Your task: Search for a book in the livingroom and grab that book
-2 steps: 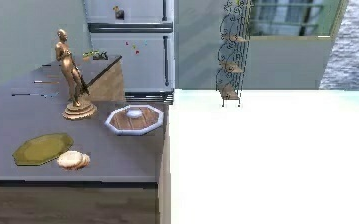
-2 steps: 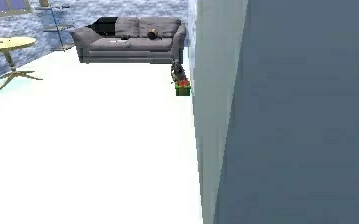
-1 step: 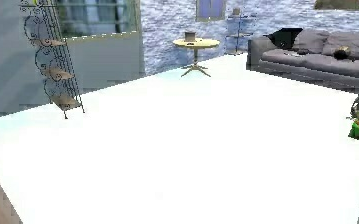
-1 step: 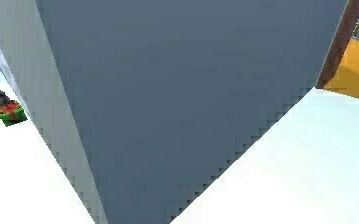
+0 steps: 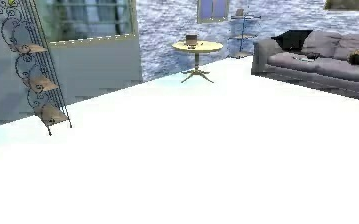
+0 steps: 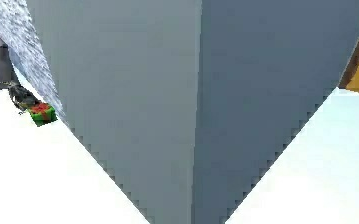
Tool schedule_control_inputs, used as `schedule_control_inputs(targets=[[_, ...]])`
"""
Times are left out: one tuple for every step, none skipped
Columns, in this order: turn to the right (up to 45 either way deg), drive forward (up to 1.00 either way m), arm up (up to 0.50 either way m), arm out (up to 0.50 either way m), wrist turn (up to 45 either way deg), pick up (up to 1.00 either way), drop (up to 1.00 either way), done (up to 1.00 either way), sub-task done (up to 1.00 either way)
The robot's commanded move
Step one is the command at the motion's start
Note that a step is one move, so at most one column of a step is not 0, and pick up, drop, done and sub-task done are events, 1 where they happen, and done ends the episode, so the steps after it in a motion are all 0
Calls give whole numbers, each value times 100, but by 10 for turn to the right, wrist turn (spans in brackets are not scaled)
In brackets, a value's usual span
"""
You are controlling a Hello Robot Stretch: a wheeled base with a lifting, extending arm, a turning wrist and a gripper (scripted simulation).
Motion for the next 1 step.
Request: schedule_control_inputs(targets=[[360, 0, 0, 0, 0, 0, 0, 0, 0]])
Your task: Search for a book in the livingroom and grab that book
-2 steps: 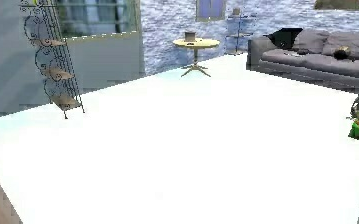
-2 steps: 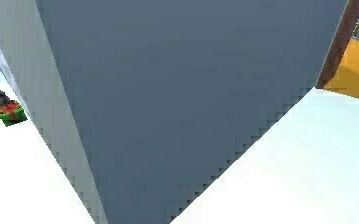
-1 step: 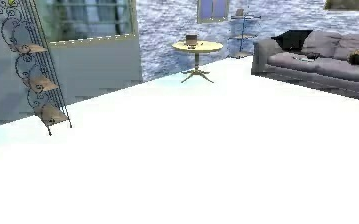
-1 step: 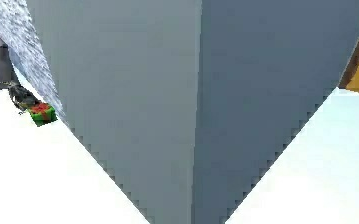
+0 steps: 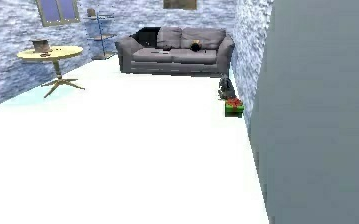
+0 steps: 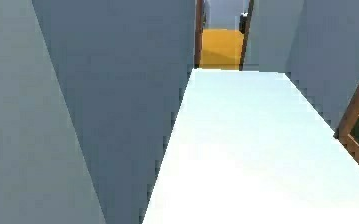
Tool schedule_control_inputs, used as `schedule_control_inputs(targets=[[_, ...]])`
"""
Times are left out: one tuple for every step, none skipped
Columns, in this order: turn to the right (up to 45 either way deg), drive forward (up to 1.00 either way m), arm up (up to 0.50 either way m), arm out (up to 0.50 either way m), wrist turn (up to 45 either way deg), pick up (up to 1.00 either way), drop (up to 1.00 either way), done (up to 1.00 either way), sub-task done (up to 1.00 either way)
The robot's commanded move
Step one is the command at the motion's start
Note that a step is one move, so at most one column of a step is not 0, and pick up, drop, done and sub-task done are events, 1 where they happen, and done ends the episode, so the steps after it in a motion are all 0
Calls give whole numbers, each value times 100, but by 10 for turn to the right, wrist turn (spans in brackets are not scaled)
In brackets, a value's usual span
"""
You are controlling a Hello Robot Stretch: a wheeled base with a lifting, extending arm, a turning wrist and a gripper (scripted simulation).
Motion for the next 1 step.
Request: schedule_control_inputs(targets=[[0, 100, 0, 0, 0, 0, 0, 0, 0]])
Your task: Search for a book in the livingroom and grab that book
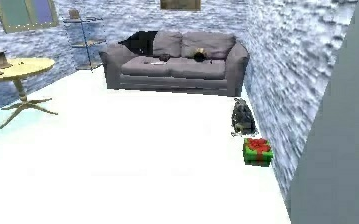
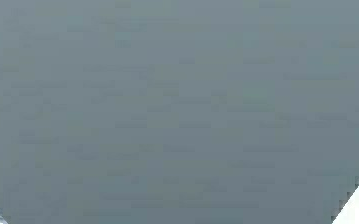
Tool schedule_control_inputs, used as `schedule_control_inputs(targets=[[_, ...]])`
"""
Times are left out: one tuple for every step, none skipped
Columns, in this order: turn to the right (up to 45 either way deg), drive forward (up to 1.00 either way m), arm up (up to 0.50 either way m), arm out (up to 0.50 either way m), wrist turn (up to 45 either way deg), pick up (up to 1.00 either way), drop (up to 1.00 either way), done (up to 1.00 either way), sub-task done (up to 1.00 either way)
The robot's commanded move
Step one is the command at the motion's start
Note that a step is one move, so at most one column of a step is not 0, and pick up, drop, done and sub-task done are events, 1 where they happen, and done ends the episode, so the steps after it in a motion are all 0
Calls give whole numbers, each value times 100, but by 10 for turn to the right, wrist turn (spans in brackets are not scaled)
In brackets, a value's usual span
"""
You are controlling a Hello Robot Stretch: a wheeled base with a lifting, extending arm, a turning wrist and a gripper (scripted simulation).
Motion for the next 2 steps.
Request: schedule_control_inputs(targets=[[30, 0, 0, 0, 0, 0, 0, 0, 0], [0, 100, 0, 0, 0, 0, 0, 0, 0]])
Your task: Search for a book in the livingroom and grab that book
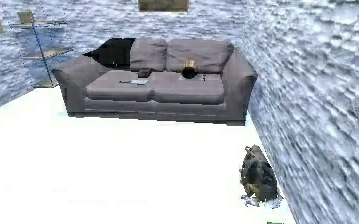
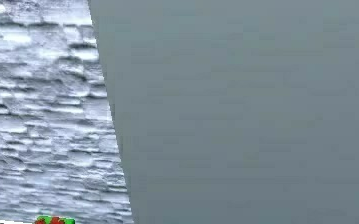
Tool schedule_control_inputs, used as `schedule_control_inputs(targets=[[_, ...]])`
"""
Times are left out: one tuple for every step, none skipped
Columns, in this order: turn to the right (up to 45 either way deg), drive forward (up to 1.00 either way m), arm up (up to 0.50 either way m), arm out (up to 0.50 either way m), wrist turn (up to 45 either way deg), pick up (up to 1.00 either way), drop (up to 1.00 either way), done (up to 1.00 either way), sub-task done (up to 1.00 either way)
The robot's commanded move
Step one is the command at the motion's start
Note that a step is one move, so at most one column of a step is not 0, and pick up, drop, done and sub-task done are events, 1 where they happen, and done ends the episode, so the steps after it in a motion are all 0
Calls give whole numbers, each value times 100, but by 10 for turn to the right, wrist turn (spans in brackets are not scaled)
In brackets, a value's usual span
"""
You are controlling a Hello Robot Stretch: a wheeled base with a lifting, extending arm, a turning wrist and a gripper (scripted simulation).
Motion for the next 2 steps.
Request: schedule_control_inputs(targets=[[0, 95, 0, 0, 0, 0, 0, 0, 0], [0, 95, 0, 0, 0, 0, 0, 0, 0]])
